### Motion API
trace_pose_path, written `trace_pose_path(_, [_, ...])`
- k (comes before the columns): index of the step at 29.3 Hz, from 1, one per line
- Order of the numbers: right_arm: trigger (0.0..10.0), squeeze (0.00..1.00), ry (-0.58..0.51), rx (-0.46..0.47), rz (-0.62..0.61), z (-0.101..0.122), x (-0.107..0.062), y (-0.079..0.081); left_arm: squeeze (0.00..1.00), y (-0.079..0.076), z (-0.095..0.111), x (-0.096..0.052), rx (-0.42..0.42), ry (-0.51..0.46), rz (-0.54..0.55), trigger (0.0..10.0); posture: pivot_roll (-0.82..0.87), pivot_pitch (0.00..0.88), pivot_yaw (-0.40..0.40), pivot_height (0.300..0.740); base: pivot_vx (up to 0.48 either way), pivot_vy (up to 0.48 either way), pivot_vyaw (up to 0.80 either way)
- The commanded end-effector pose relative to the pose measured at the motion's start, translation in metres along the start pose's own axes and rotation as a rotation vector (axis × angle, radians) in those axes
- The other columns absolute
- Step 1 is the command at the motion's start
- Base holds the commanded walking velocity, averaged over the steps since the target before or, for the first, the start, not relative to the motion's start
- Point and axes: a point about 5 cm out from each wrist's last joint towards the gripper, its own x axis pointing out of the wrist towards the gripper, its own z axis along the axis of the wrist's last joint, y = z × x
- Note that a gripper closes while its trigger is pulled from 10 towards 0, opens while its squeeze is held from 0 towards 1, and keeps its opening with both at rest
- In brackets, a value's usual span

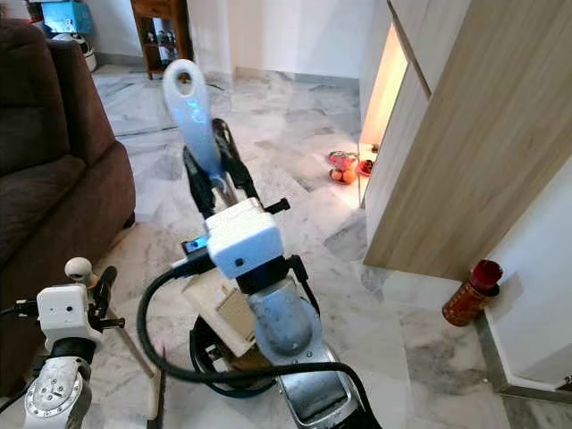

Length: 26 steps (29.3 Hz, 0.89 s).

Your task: Sweep floor

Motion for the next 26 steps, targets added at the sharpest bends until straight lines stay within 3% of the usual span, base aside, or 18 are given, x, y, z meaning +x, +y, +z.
trace_pose_path(1, [10.0,0.0,-0.116,0.017,-0.002,0.022,0.003,0.006,0.0,-0.002,0.008,0.005,0.009,-0.054,-0.012,10.0,0.08,0.0,-0.031,0.74,0.0,0.0,0.0])
trace_pose_path(10, [10.0,0.0,-0.126,-0.067,0.04,0.02,0.002,0.009,0.0,-0.003,0.007,0.004,0.012,-0.053,-0.011,10.0,0.08,0.0,-0.039,0.74,0.0,0.0,0.0])
trace_pose_path(19, [10.0,0.0,-0.103,-0.183,0.011,0.011,0.001,0.002,0.0,-0.006,0.007,0.003,0.034,-0.059,-0.027,10.0,0.08,0.0,-0.043,0.74,0.0,0.0,0.0])
trace_pose_path(26, [10.0,0.0,-0.021,-0.351,-0.075,-0.011,0.0,-0.024,0.0,-0.005,0.006,0.004,0.039,-0.059,-0.028,10.0,0.08,0.0,-0.042,0.74,0.0,0.0,0.0])
